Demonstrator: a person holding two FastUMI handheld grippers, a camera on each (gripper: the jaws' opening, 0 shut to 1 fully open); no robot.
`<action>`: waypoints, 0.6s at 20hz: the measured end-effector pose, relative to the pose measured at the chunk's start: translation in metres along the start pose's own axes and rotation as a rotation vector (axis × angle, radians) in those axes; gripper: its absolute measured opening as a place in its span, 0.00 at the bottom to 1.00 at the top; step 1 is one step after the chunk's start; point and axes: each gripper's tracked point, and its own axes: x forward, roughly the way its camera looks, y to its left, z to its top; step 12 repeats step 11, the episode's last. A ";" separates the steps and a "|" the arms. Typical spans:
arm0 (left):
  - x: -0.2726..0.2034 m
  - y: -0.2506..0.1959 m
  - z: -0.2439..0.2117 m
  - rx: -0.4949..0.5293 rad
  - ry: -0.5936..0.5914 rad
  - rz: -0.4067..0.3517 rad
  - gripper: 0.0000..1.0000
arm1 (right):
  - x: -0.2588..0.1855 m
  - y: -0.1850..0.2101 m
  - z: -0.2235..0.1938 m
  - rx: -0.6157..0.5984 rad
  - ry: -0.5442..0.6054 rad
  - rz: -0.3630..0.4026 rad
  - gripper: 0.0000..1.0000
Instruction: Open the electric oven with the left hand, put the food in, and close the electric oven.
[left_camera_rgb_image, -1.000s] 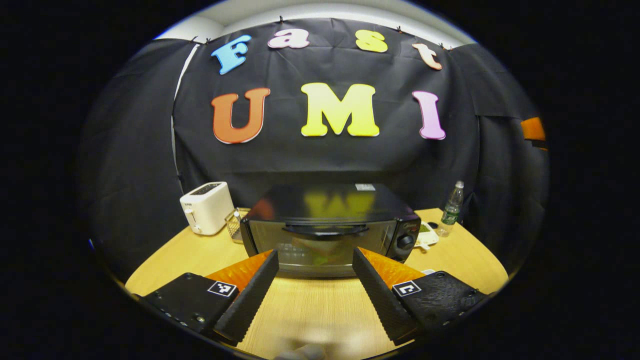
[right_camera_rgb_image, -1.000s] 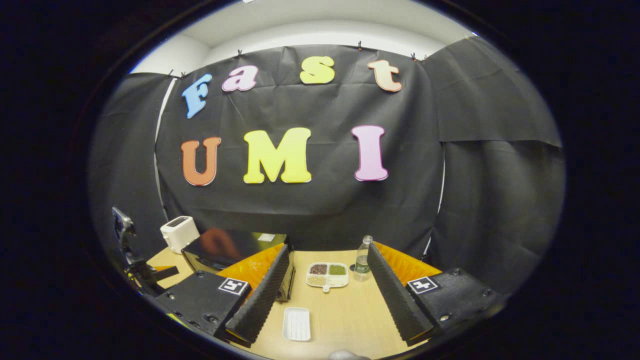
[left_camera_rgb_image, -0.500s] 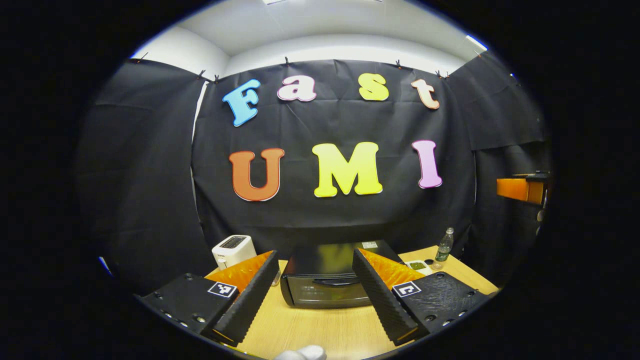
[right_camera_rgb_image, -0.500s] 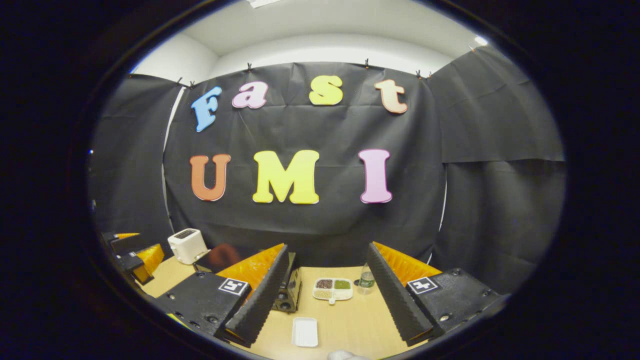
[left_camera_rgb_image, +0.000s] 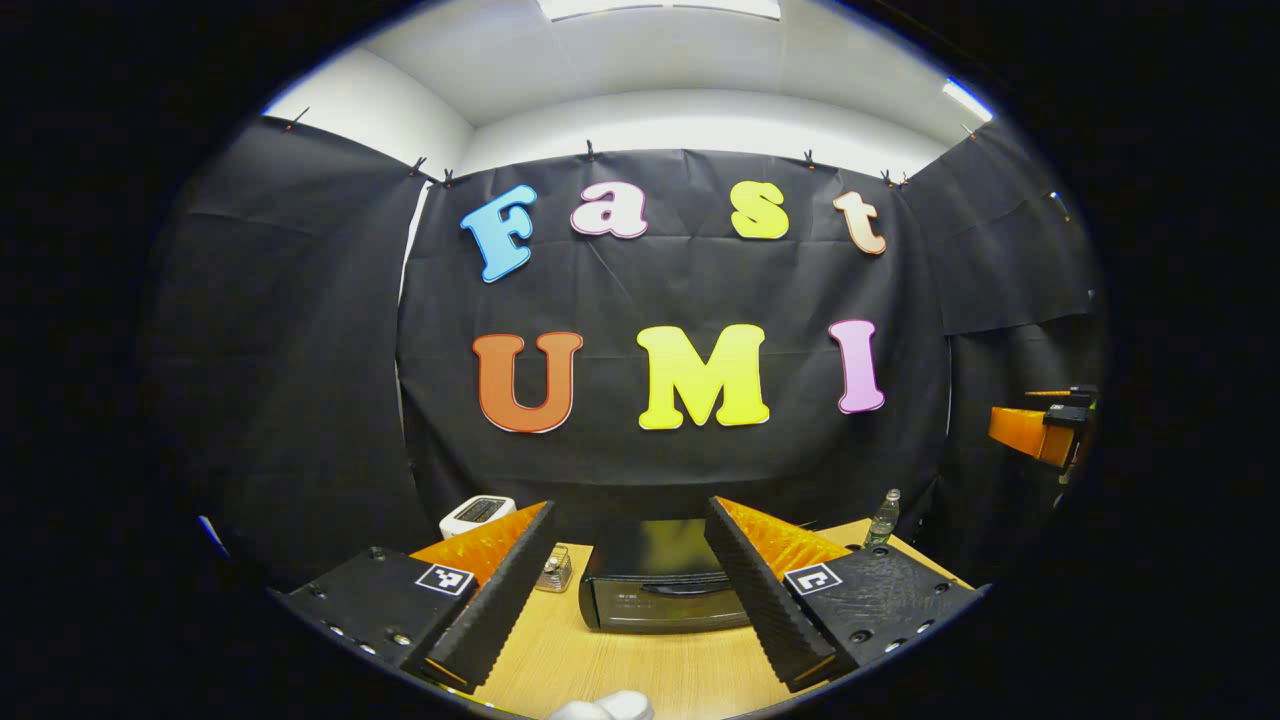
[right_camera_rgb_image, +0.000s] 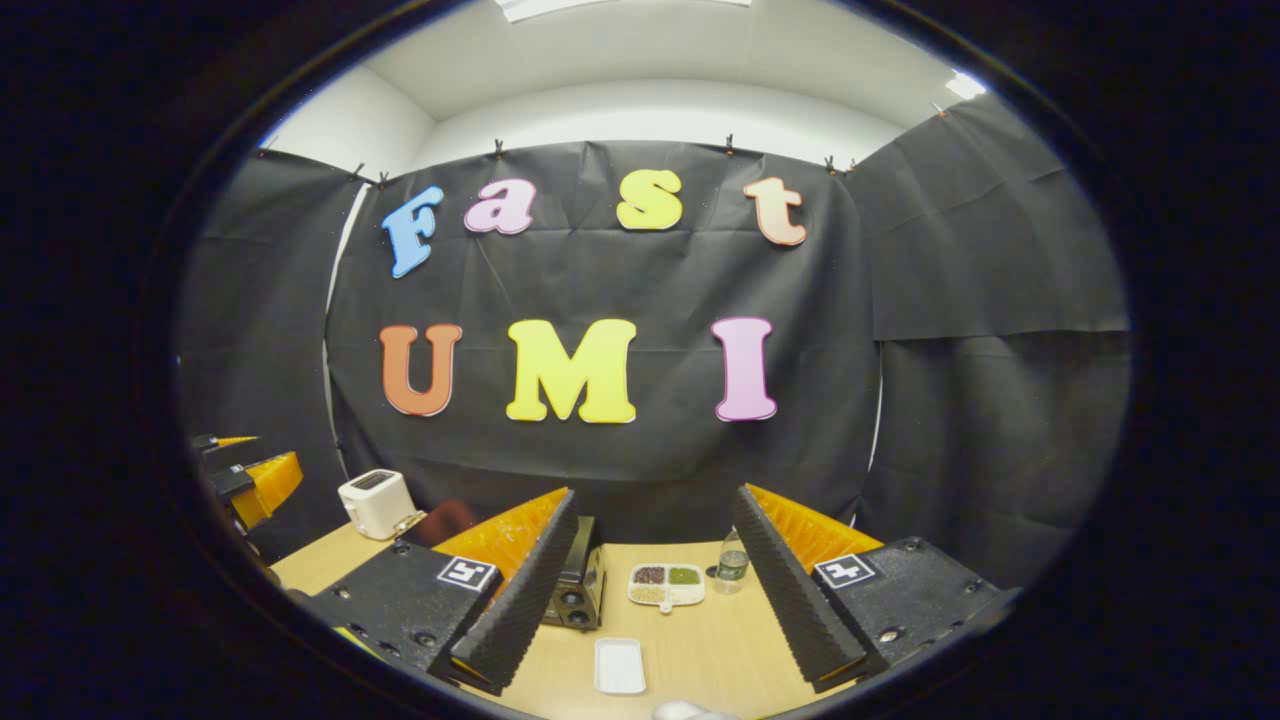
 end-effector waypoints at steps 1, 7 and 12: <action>0.000 0.000 0.003 0.003 -0.008 -0.003 0.97 | -0.001 -0.001 0.002 -0.002 -0.005 -0.003 0.90; -0.002 0.000 0.012 -0.014 -0.023 -0.015 0.97 | -0.009 -0.005 -0.001 0.005 0.003 -0.020 0.90; -0.002 -0.001 0.017 -0.002 -0.028 -0.020 0.97 | -0.010 -0.007 0.000 0.014 0.002 -0.027 0.90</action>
